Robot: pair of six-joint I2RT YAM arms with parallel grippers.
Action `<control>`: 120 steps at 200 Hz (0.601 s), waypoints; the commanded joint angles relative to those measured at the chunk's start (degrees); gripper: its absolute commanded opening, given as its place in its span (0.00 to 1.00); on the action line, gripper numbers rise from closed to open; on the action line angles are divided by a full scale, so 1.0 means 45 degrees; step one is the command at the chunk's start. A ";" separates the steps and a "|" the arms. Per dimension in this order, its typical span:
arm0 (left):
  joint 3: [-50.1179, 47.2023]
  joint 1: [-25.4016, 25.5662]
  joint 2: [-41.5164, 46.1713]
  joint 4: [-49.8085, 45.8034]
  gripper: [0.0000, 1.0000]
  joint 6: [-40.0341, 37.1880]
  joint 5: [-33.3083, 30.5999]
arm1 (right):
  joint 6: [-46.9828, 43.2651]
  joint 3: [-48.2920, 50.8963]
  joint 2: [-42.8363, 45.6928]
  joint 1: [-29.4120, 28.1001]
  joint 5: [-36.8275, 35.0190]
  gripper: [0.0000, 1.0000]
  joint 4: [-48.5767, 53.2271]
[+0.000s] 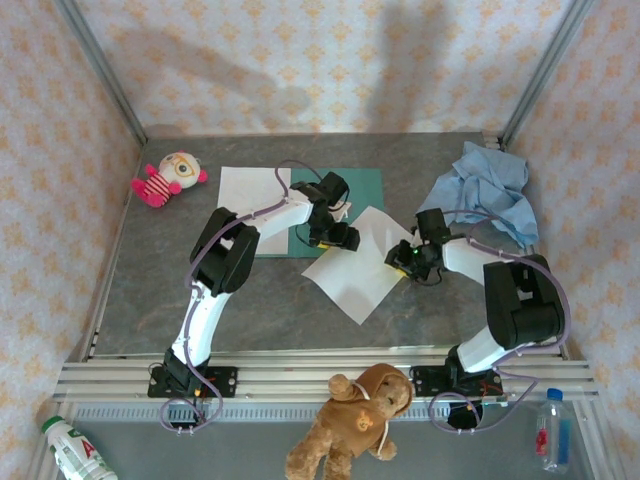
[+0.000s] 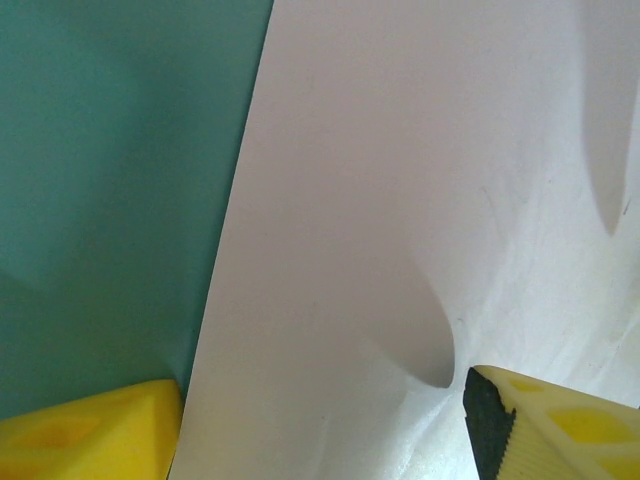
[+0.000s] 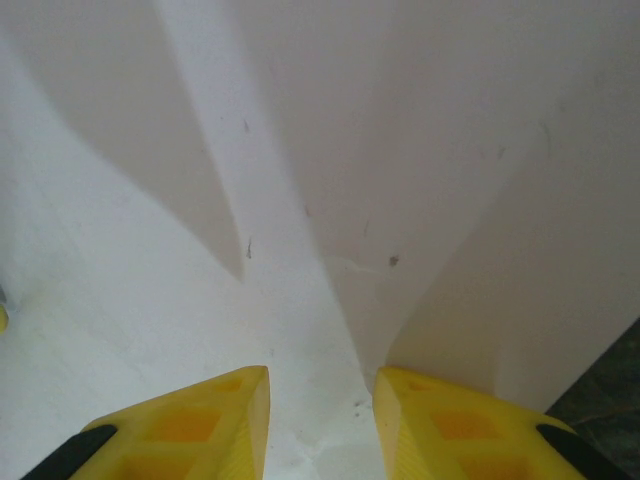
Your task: Put the files into the folder
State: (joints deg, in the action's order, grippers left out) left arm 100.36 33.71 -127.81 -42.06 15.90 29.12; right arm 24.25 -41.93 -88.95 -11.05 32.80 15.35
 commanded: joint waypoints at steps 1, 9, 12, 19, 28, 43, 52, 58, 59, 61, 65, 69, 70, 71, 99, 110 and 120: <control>0.0109 0.0007 -0.0271 -0.0347 0.76 -0.0378 -0.0287 | 0.0025 -0.0207 -0.0409 0.0036 -0.0725 0.35 0.0310; 0.0127 0.0008 -0.0277 -0.0413 0.76 -0.0435 -0.0351 | 0.0069 -0.0266 -0.0417 0.0038 -0.0711 0.35 0.0281; 0.0121 0.0008 -0.0271 -0.0400 0.76 -0.0439 -0.0365 | 0.0069 -0.0288 -0.0440 0.0034 -0.0704 0.35 0.0270; 0.0117 0.0008 -0.0280 -0.0399 0.76 -0.0462 -0.0394 | 0.0099 -0.0343 -0.0483 0.0038 -0.0704 0.35 0.0275; 0.0101 0.0008 -0.0277 -0.0399 0.76 -0.0486 -0.0351 | 0.0108 -0.0417 -0.0554 0.0034 -0.0688 0.35 0.0252; 0.0101 0.0024 -0.0289 -0.0379 0.76 -0.0503 -0.0365 | 0.0143 -0.0506 -0.0676 0.0032 -0.0662 0.35 0.0196; 0.0099 0.0027 -0.0290 -0.0361 0.76 -0.0514 -0.0360 | 0.0194 -0.0561 -0.0752 0.0043 -0.0630 0.35 0.0154; 0.0091 0.0030 -0.0315 -0.0340 0.76 -0.0509 -0.0359 | 0.0213 -0.0611 -0.0798 0.0034 -0.0609 0.34 0.0156; 0.0077 0.0029 -0.0312 -0.0330 0.76 -0.0507 -0.0359 | 0.0215 -0.0607 -0.0799 0.0033 -0.0609 0.34 0.0159; 0.0095 0.0028 -0.0315 -0.0323 0.76 -0.0507 -0.0373 | 0.0226 -0.0629 -0.0800 0.0043 -0.0594 0.34 0.0156; 0.0082 0.0027 -0.0309 -0.0321 0.76 -0.0523 -0.0373 | 0.0235 -0.0652 -0.0837 0.0034 -0.0560 0.34 0.0134; 0.0079 0.0032 -0.0313 -0.0311 0.76 -0.0511 -0.0374 | 0.0236 -0.0690 -0.0872 0.0033 -0.0558 0.34 0.0125; 0.0070 0.0030 -0.0321 -0.0306 0.77 -0.0509 -0.0376 | 0.0236 -0.0695 -0.0866 0.0033 -0.0554 0.34 0.0134; 0.0076 0.0038 -0.0315 -0.0303 0.77 -0.0517 -0.0368 | 0.0236 -0.0708 -0.0862 0.0033 -0.0552 0.34 0.0138; 0.0053 0.0049 -0.0294 -0.0306 0.80 -0.0657 -0.0431 | 0.0231 -0.0944 -0.0967 0.0034 -0.0496 0.34 0.0215; 0.0059 0.0071 -0.0314 -0.0296 0.81 -0.0683 -0.0511 | 0.0247 -0.1033 -0.1005 0.0043 -0.0472 0.34 0.0220; 0.0091 0.0067 -0.0327 -0.0353 0.81 -0.0700 -0.0565 | 0.0280 -0.1090 -0.1054 0.0036 -0.0405 0.34 0.0206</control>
State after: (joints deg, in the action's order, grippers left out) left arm 100.38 33.78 -127.81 -42.11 14.46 28.97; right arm 24.91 -45.65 -92.31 -11.05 32.82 15.35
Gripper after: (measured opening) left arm 0.804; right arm 0.344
